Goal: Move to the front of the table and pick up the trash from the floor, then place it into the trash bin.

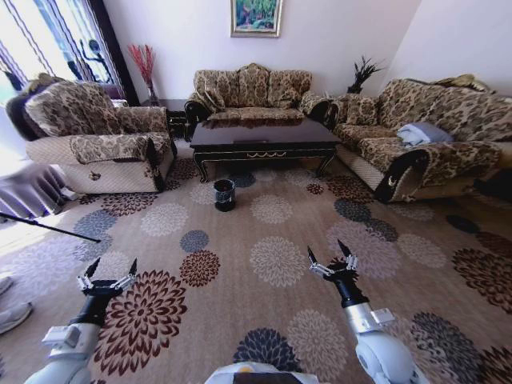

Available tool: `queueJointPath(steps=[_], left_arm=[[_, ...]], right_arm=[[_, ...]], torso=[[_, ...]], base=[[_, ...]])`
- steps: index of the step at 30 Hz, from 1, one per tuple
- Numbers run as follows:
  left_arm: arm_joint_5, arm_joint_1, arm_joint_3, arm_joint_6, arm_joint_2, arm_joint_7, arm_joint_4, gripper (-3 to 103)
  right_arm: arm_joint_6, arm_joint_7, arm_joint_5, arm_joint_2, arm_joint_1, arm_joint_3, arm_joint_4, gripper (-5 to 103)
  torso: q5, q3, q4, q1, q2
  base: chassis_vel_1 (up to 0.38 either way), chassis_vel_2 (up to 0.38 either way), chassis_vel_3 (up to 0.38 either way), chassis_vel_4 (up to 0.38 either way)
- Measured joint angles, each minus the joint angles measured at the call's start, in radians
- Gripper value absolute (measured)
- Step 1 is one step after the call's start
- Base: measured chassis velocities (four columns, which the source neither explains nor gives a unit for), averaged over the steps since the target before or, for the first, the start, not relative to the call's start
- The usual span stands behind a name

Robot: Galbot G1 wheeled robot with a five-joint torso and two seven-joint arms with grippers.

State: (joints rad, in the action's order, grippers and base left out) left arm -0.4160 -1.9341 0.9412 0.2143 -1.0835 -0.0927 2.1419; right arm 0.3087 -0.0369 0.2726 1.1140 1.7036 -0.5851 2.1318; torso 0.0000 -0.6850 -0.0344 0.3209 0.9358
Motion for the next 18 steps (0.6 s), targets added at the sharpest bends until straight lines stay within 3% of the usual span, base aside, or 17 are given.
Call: queueJointPath(steps=[18], left_arm=[[0.0, 0.0, 0.0, 0.0, 0.0, 0.0, 0.0, 100]], right_arm=[[0.0, 0.0, 0.0, 0.0, 0.0, 0.0, 0.0, 100]], torso=[[0.0, -0.049, 0.0, 0.039, 0.088]], base=[[0.0, 0.0, 0.0, 0.0]])
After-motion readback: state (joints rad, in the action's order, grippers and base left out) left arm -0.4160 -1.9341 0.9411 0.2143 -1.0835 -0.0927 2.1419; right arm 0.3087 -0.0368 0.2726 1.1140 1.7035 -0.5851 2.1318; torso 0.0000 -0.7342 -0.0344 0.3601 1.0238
